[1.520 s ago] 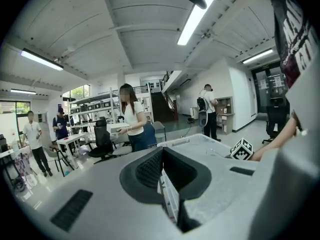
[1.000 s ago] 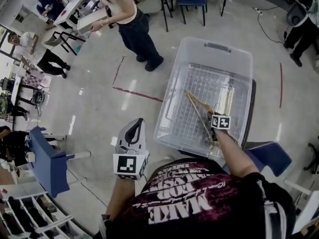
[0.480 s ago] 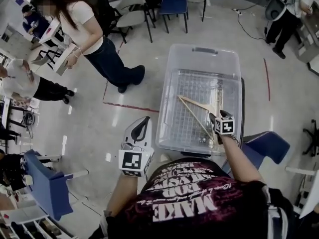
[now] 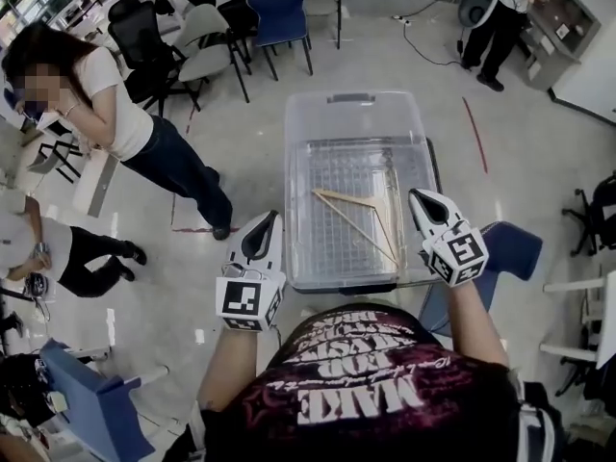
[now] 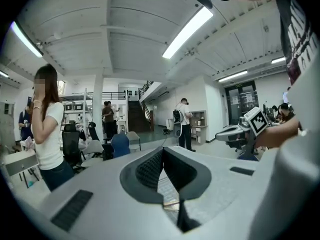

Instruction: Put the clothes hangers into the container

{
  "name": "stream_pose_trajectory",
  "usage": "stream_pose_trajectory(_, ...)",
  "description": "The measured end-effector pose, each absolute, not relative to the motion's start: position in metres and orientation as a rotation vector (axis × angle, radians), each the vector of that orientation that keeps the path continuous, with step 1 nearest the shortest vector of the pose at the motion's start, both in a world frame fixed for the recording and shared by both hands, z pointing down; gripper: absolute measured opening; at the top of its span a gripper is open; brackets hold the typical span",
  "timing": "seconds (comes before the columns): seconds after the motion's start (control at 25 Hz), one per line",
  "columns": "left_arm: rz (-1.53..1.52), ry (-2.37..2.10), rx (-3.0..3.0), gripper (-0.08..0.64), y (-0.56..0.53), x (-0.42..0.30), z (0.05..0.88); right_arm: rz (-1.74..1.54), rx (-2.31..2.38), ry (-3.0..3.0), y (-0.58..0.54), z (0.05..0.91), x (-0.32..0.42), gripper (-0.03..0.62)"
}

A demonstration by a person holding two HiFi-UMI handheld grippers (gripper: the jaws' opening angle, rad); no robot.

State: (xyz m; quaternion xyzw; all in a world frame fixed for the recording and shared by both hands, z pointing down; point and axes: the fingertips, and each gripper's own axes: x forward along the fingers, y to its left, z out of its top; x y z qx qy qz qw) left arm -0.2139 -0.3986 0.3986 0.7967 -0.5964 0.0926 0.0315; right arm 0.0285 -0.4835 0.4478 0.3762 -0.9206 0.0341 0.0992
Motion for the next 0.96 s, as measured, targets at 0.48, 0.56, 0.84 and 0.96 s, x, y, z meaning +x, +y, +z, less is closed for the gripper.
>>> stream_pose_trajectory(0.48, 0.229, -1.749, 2.568, 0.006, -0.402, -0.187, 0.386, -0.036, 1.219, -2.767, -0.446, 0.381, 0.044, 0.003)
stream_pose_trajectory(0.56, 0.23, -1.74, 2.574, 0.006, -0.4, -0.185, 0.386, -0.019, 1.23, -2.762, -0.443, 0.385, 0.047, 0.003)
stream_pose_trajectory(0.84, 0.256, -1.719, 2.572, 0.006, -0.396, -0.186, 0.39, 0.014, 1.224, -2.772, -0.438, 0.385, 0.042, 0.003)
stream_pose_trajectory(0.96, 0.259, -1.718, 2.566, 0.006, -0.396, -0.186, 0.39, 0.022, 1.216, -2.775, -0.437, 0.384, 0.041, 0.003)
